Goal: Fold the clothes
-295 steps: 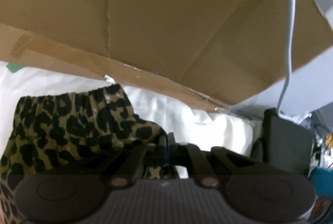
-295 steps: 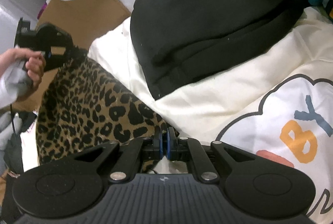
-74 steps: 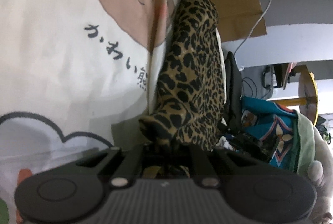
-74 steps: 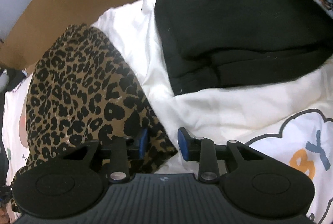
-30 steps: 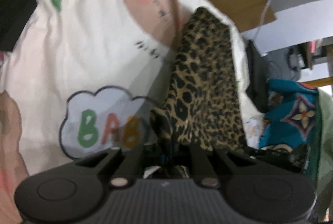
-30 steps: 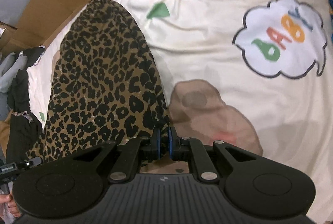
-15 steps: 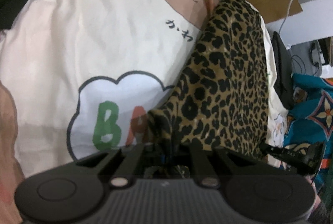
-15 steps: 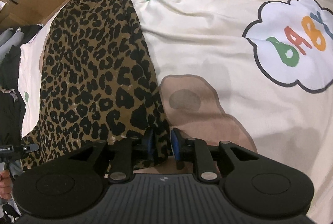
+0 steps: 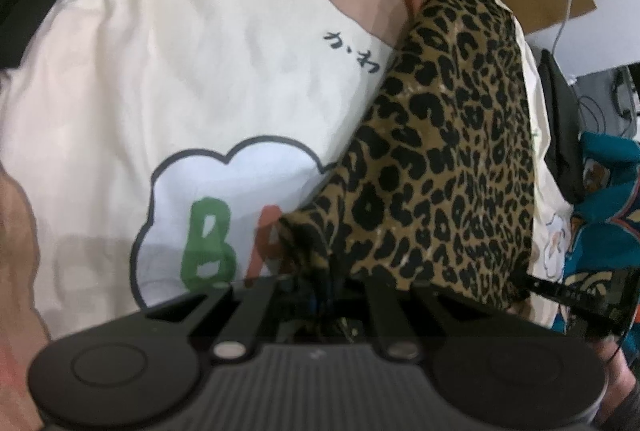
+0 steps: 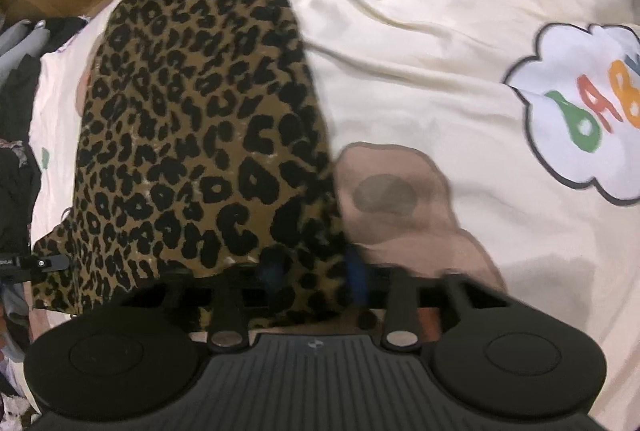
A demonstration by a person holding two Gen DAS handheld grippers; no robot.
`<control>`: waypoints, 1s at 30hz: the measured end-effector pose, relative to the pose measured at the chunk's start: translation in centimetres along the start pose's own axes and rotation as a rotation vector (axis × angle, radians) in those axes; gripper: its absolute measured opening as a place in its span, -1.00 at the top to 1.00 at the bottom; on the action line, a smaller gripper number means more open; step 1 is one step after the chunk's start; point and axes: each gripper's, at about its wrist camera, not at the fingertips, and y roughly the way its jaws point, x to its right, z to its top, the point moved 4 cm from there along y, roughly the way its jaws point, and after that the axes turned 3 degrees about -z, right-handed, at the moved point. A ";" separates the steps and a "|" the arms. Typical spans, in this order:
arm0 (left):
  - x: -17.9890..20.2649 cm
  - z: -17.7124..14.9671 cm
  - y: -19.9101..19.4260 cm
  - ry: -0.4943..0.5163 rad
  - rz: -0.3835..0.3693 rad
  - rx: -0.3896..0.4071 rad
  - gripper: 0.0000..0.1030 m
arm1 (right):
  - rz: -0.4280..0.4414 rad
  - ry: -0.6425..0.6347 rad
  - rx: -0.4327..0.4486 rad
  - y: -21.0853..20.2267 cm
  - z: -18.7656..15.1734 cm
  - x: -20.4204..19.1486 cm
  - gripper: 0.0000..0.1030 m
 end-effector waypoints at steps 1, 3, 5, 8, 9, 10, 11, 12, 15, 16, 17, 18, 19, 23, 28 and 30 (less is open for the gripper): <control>0.1 0.0 -0.3 0.002 0.000 -0.002 0.91 | 0.026 0.038 -0.006 -0.2 0.3 0.5 0.87; 0.5 -0.1 -1.1 0.006 -0.008 -0.001 0.91 | 0.056 0.075 0.000 -0.9 0.4 0.9 0.89; 1.0 -0.2 -2.1 0.014 -0.016 0.008 0.91 | 0.069 0.075 0.014 -1.9 0.2 0.7 0.90; 1.7 -0.5 -3.8 0.033 -0.021 0.022 0.91 | 0.086 0.061 0.035 -3.6 -0.1 -0.3 0.90; 1.8 -0.5 -4.3 0.038 -0.021 0.026 0.91 | 0.090 0.059 0.040 -4.0 -0.1 -0.6 0.90; 1.9 -0.6 -4.7 0.041 -0.021 0.029 0.91 | 0.095 0.058 0.044 -4.5 -0.2 -0.8 0.90; 1.9 -0.8 -5.2 0.042 -0.020 0.034 0.91 | 0.103 0.057 0.047 -4.9 -0.1 -0.9 0.90; 2.1 -0.8 -5.7 0.043 -0.020 0.038 0.92 | 0.112 0.056 0.049 -5.2 -0.1 -1.0 0.90; 2.2 -1.2 -6.9 0.060 -0.006 0.036 0.92 | 0.135 0.039 0.050 -5.7 -0.1 -1.0 0.90; 2.0 -1.3 -7.0 0.057 0.003 0.039 0.92 | 0.139 0.037 0.051 -5.7 -0.2 -0.9 0.90; 1.9 -1.5 -7.0 0.055 0.012 0.042 0.92 | 0.142 0.043 0.051 -5.6 -0.4 -0.8 0.90; 1.7 -1.6 -7.1 0.052 0.022 0.045 0.92 | 0.145 0.051 0.051 -5.6 -0.5 -0.6 0.90; 1.5 -1.5 -7.2 0.040 0.030 0.052 0.92 | 0.150 0.060 0.051 -5.6 -0.6 -0.4 0.90; 2.2 -1.4 -7.9 0.033 0.041 0.078 0.93 | 0.164 0.066 0.058 -6.2 -0.8 -0.5 0.90; 2.9 -1.5 -7.6 0.061 0.045 0.072 0.93 | 0.175 0.073 0.078 -6.9 -0.4 0.0 0.90; 2.6 -1.7 -7.5 0.055 0.041 0.072 0.93 | 0.173 0.082 0.077 -6.7 -0.5 0.4 0.90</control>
